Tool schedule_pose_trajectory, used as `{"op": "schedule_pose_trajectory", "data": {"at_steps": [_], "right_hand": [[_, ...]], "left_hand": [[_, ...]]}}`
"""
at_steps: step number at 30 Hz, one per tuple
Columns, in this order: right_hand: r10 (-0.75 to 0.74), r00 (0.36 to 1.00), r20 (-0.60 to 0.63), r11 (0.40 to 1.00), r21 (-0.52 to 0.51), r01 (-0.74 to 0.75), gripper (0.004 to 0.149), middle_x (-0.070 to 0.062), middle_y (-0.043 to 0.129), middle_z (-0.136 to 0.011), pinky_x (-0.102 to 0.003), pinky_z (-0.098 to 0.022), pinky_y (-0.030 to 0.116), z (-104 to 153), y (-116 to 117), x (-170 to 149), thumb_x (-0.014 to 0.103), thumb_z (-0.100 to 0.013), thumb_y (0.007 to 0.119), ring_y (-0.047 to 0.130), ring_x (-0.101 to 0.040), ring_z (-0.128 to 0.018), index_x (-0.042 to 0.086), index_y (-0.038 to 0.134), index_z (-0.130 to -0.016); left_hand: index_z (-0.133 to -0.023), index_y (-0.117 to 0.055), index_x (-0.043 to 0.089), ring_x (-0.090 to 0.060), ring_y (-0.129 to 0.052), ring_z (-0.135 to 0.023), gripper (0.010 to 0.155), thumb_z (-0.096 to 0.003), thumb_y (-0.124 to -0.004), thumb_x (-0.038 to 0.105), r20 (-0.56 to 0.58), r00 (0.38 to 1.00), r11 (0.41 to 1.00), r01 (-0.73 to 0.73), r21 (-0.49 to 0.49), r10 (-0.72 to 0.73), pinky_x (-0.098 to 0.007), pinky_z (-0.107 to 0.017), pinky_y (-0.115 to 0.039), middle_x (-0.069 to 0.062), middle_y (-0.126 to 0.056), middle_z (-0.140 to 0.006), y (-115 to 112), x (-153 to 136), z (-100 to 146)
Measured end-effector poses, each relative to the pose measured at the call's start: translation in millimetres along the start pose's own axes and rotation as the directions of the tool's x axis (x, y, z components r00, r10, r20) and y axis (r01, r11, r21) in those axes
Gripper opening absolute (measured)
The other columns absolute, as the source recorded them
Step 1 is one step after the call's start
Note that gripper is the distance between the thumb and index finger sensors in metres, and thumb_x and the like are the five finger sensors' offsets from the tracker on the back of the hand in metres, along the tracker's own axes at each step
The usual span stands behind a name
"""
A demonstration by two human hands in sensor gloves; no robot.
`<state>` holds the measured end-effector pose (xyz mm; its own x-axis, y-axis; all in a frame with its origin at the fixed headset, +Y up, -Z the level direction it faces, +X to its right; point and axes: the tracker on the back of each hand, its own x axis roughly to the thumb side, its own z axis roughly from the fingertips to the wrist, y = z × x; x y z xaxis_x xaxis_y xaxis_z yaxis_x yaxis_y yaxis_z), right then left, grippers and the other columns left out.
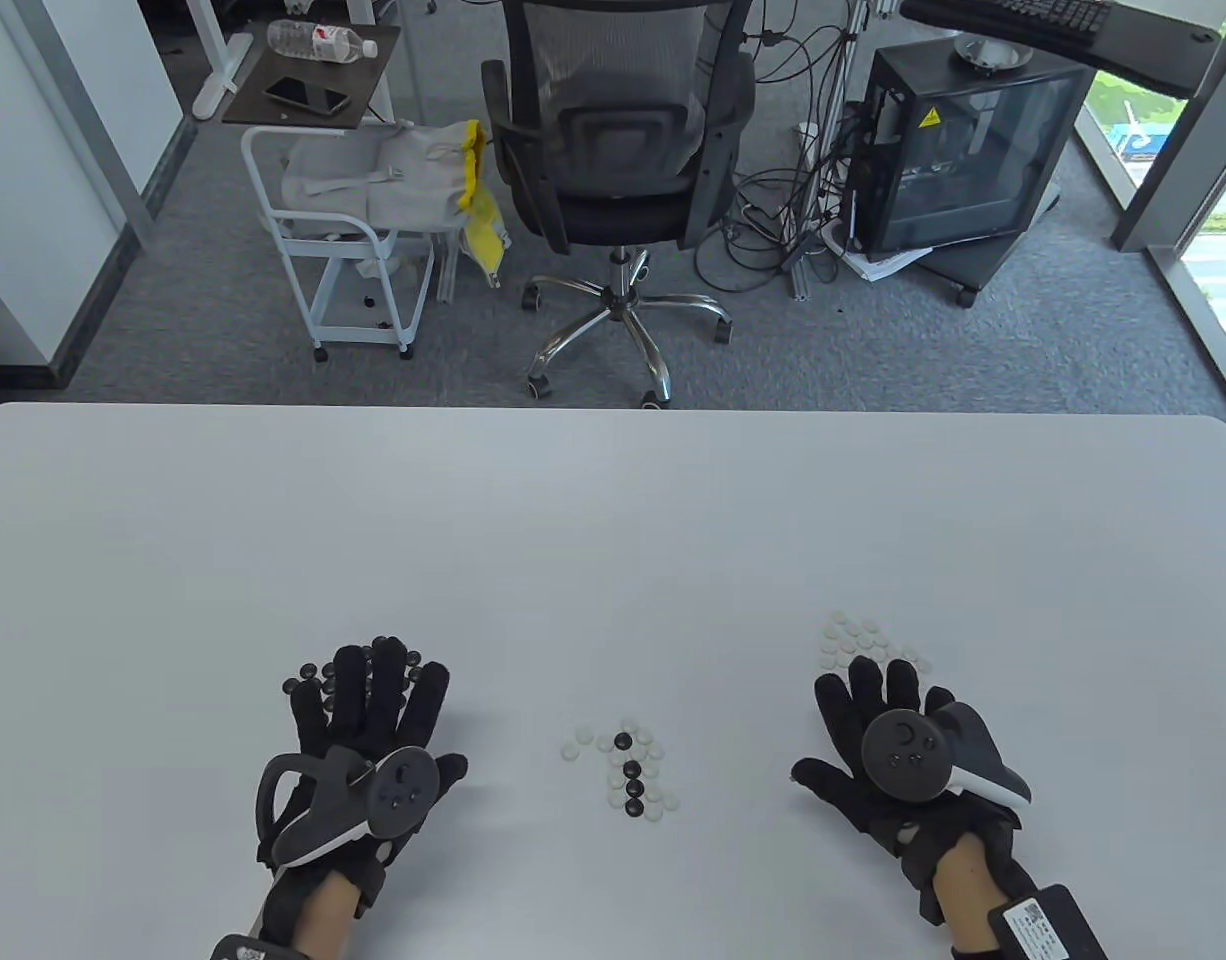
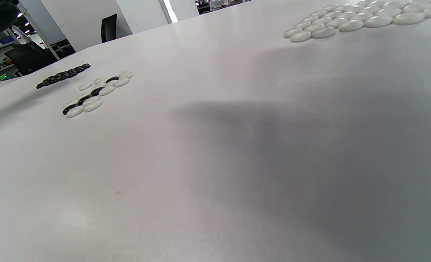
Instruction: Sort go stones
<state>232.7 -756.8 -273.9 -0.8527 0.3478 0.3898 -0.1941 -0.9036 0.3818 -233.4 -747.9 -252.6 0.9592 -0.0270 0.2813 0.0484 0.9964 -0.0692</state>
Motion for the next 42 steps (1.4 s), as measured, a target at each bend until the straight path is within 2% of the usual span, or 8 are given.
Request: {"op": "schedule_pose_trajectory", "data": {"at_steps": [10,16,19,21,24,30,35,42], "right_hand": [[-0.024,0.999,0.038,0.999,-0.032,0.025,0.085,-0.049,-0.002,-0.106,-0.085,-0.05,0.0,-6,-2,5,0.051,-0.064,0.051,-0.011,-0.069,-0.086,-0.006,0.018,-0.118],[-0.085,0.981,0.175,0.992,-0.081,0.1,0.072,-0.046,0.004,-0.11,-0.087,-0.052,0.003,-18,-50,43,0.05,-0.063,0.052,-0.008,-0.068,-0.089,0.003,0.052,-0.118],[-0.043,0.977,0.21,0.999,-0.022,0.048,0.07,-0.045,0.011,-0.113,-0.089,-0.053,0.006,-41,-78,75,0.05,-0.063,0.053,-0.005,-0.068,-0.091,0.002,0.065,-0.113],[-0.033,0.971,0.237,0.997,0.071,0.017,0.07,-0.044,0.016,-0.115,-0.09,-0.053,0.007,-61,-81,94,0.052,-0.063,0.053,-0.001,-0.069,-0.093,0.004,0.069,-0.111],[-0.085,0.964,0.252,0.98,0.197,0.035,0.067,-0.042,0.017,-0.116,-0.089,-0.053,0.007,-90,-68,117,0.051,-0.063,0.053,-0.002,-0.068,-0.093,0.006,0.073,-0.109],[-0.037,0.957,0.288,0.928,0.366,-0.074,0.065,-0.04,0.015,-0.115,-0.089,-0.053,0.007,-136,-19,154,0.051,-0.064,0.054,-0.002,-0.068,-0.093,0.007,0.072,-0.109],[-0.025,0.952,0.306,0.895,0.431,-0.116,0.066,-0.04,0.011,-0.114,-0.089,-0.053,0.007,-160,12,170,0.051,-0.064,0.053,-0.004,-0.067,-0.092,0.008,0.066,-0.112],[-0.003,0.965,0.263,0.87,0.476,-0.127,0.068,-0.041,0.005,-0.112,-0.089,-0.053,0.006,-182,34,171,0.05,-0.063,0.052,-0.006,-0.068,-0.091,0.007,0.056,-0.116]], "left_hand": [[-0.117,-0.012,0.019,-0.055,0.014,-0.096,0.083,-0.0568,-0.055,0.057,0.006,1.0,1.0,-0.024,-0.013,0.024,-0.083,-0.058,-0.007,-0.026,0.011,-0.114,-4,-3,-2],[-0.117,-0.012,0.018,-0.055,0.014,-0.096,0.083,-0.0568,-0.055,0.057,0.004,0.999,0.999,-0.042,-0.018,0.042,-0.083,-0.058,-0.007,-0.026,0.011,-0.114,-7,-3,-4],[-0.117,-0.012,0.019,-0.055,0.014,-0.096,0.083,-0.0568,-0.055,0.057,0.003,0.999,0.999,-0.043,-0.032,0.043,-0.083,-0.058,-0.007,-0.026,0.011,-0.114,-8,-3,-4],[-0.117,-0.012,0.019,-0.055,0.014,-0.096,0.083,-0.0568,-0.055,0.057,0.0,0.999,0.998,-0.049,-0.037,0.049,-0.083,-0.058,-0.007,-0.026,0.011,-0.114,-8,-4,-4],[-0.117,-0.014,0.019,-0.055,0.014,-0.096,0.081,-0.0571,-0.055,0.056,-0.003,0.998,0.998,-0.056,-0.042,0.056,-0.083,-0.058,-0.007,-0.026,0.011,-0.114,-9,-6,-4],[-0.117,-0.015,0.019,-0.055,0.014,-0.096,0.081,-0.0572,-0.056,0.056,0.001,0.998,0.998,-0.066,-0.025,0.066,-0.083,-0.058,-0.007,-0.026,0.011,-0.114,-6,-7,-2],[-0.117,-0.015,0.019,-0.055,0.014,-0.096,0.081,-0.0573,-0.056,0.056,0.005,0.997,0.997,-0.074,-0.02,0.074,-0.083,-0.058,-0.007,-0.026,0.011,-0.114,-5,-8,-1],[-0.117,-0.013,0.018,-0.055,0.014,-0.095,0.082,-0.0575,-0.056,0.056,0.012,0.995,0.995,-0.095,-0.017,0.095,-0.083,-0.057,-0.007,-0.026,0.011,-0.113,-5,-10,-1]]}}
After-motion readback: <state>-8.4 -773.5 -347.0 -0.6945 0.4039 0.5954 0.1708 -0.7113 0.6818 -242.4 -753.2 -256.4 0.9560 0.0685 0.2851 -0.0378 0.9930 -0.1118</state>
